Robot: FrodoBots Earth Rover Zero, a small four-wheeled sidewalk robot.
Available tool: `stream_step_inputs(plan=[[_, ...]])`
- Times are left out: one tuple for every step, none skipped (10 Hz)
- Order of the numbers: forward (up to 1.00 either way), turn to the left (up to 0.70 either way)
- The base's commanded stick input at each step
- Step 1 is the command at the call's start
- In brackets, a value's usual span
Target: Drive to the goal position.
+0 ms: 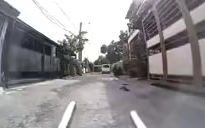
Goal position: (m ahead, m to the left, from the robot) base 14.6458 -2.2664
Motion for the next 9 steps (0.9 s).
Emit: stream_step_inputs(plan=[[0.85,0.0],[0.85,0.0],[0.85,0.0],[0.85,0.0],[0.85,0.0],[0.85,0.0],[0.85,0.0],[0.85,0.0],[0.85,-0.34]])
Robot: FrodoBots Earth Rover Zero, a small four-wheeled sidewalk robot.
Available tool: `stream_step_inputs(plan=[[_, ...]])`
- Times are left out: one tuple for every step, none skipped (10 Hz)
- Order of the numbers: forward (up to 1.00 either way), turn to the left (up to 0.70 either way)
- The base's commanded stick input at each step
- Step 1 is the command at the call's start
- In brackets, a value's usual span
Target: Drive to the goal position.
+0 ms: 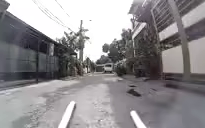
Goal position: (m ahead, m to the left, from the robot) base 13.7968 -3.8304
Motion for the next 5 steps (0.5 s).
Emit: stream_step_inputs(plan=[[0.85,-0.34],[0.85,0.0],[0.85,0.0],[0.85,0.0],[0.85,0.0]])
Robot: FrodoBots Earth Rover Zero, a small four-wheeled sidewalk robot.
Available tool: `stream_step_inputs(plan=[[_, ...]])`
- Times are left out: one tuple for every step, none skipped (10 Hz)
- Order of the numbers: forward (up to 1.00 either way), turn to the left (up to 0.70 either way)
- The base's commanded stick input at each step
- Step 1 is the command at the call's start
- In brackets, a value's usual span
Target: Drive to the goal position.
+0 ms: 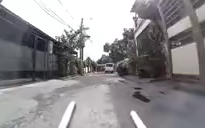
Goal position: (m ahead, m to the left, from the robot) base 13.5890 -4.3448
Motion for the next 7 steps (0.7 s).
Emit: stream_step_inputs(plan=[[0.85,0.0],[0.85,0.0],[0.85,0.0],[0.85,0.0],[0.85,0.0],[0.85,0.0],[0.85,0.0]])
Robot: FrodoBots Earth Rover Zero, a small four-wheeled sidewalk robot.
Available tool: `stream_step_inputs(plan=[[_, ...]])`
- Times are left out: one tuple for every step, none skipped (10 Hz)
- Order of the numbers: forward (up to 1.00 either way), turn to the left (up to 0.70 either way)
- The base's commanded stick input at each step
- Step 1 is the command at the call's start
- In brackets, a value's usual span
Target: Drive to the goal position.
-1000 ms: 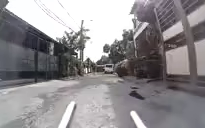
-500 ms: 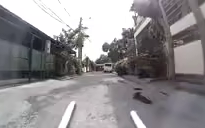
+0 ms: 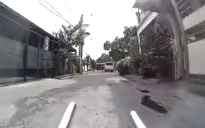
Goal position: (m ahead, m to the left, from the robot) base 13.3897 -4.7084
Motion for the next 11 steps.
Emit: stream_step_inputs(plan=[[0.85,0.0],[0.85,0.0],[0.85,0.0],[0.85,0.0],[0.85,0.0],[0.85,0.0],[0.85,0.0],[0.85,0.0],[0.85,0.0],[0.85,0.0],[0.85,0.0]])
